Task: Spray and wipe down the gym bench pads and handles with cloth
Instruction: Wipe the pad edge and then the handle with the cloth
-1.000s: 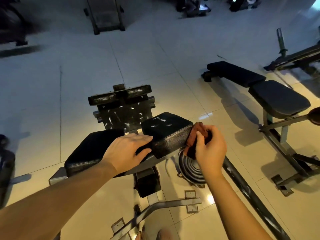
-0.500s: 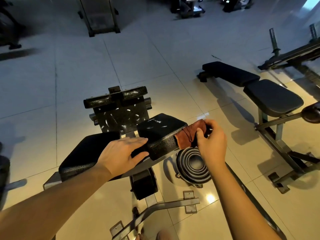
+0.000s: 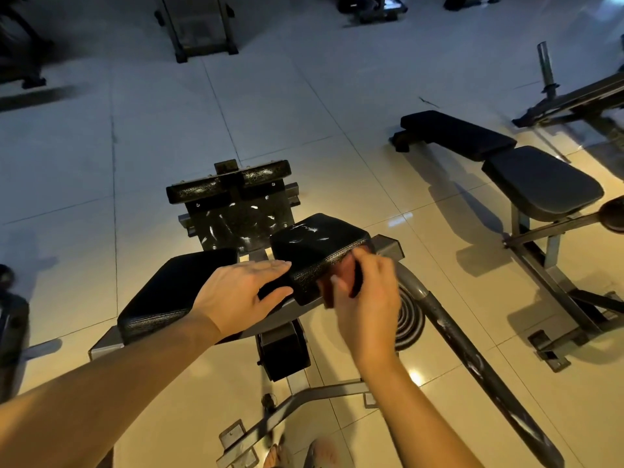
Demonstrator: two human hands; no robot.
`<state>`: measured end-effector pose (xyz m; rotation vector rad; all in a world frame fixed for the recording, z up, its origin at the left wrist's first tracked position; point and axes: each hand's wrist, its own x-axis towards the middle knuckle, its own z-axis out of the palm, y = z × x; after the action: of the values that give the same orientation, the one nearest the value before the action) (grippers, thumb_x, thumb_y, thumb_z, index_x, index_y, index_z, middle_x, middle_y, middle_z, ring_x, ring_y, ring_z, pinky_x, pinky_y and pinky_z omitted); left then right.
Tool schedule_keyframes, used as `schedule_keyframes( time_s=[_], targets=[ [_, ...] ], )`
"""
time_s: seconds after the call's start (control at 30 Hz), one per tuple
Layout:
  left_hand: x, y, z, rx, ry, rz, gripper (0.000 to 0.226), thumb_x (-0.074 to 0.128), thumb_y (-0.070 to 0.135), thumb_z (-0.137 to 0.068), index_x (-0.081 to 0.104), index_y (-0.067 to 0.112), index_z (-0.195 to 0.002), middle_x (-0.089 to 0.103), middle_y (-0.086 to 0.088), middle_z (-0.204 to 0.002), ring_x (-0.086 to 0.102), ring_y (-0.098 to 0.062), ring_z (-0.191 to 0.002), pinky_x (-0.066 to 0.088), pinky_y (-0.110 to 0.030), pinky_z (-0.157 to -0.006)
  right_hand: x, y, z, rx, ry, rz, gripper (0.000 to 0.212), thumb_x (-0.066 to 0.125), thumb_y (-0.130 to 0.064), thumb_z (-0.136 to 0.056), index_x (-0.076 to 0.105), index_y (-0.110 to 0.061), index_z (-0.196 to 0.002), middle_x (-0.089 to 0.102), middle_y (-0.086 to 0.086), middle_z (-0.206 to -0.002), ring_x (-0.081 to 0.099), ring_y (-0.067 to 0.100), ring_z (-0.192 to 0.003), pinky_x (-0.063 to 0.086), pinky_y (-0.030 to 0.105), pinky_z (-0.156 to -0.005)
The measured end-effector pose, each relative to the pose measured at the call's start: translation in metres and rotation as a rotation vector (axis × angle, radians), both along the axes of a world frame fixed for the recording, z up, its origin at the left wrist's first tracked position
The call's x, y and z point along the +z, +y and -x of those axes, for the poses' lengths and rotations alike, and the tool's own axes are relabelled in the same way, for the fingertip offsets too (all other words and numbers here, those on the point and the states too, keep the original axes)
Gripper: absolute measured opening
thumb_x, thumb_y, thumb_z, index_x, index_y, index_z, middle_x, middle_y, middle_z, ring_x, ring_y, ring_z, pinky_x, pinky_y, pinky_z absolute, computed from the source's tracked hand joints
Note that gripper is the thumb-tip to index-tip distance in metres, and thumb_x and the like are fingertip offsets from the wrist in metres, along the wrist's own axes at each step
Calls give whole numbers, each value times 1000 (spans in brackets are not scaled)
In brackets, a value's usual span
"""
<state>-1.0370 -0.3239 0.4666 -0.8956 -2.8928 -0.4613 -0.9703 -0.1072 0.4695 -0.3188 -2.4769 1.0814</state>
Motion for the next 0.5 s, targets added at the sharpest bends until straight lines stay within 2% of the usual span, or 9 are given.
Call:
schedule_keyframes(
  time_s=[0.1, 0.2, 0.23, 0.3, 0.37, 0.43, 0.5],
  targets=[
    [0, 0, 0, -5, 10, -33, 54, 38, 62, -99, 66, 31, -134, 68, 14, -132, 53, 10, -69, 57, -23, -79, -4, 5, -4, 119, 38, -47, 51, 78, -20, -87, 57, -23, -134, 54, -5, -128, 46, 0, -117, 49, 23, -97],
    [-1, 0, 1, -6, -18, -32, 55, 35, 62, -101, 63, 32, -138, 65, 14, -136, 49, 18, -57, 57, -24, -81, 7, 39, 25, -85, 24, 72, 47, 75, -22, -90, 58, -17, -133, 55, 0, -125, 49, 3, -113, 50, 25, -98],
    [0, 0, 1, -5, -43, -29, 56, 33, 62, -101, 61, 32, -139, 63, 14, -138, 52, 18, -59, 57, -26, -83, 11, 46, 31, -137, 23, 83, 46, 75, -23, -90, 58, -16, -133, 56, 0, -123, 48, 3, -112, 51, 26, -97],
    [0, -1, 1, -3, -71, -23, 56, 32, 60, -102, 60, 32, -140, 63, 14, -138, 65, 9, -75, 56, -26, -85, 10, 36, 32, -113, 49, 83, 43, 74, -23, -91, 59, -17, -131, 56, -1, -123, 48, 2, -111, 51, 28, -98],
    [1, -1, 1, -4, -78, -11, 55, 30, 58, -102, 60, 31, -140, 64, 14, -138, 69, 2, -94, 55, -26, -88, -2, 0, 14, 34, 82, 19, 40, 74, -21, -91, 60, -16, -129, 57, 0, -125, 53, 8, -114, 52, 33, -98],
    [-1, -1, 1, -10, -98, -6, 55, 28, 55, -103, 58, 32, -142, 63, 15, -139, 64, -4, -120, 53, -29, -96, -13, -34, -10, 186, 42, -107, 48, 75, -21, -90, 57, -20, -133, 56, 2, -130, 56, 15, -118, 53, 34, -97],
    [-1, -2, 1, -9, -118, 3, 54, 26, 51, -104, 56, 32, -144, 61, 15, -141, 58, -7, -130, 50, -30, -102, -14, -34, -14, 289, 42, -223, 50, 72, -26, -90, 52, -22, -135, 55, 3, -131, 58, 17, -116, 56, 33, -93]
  ],
)
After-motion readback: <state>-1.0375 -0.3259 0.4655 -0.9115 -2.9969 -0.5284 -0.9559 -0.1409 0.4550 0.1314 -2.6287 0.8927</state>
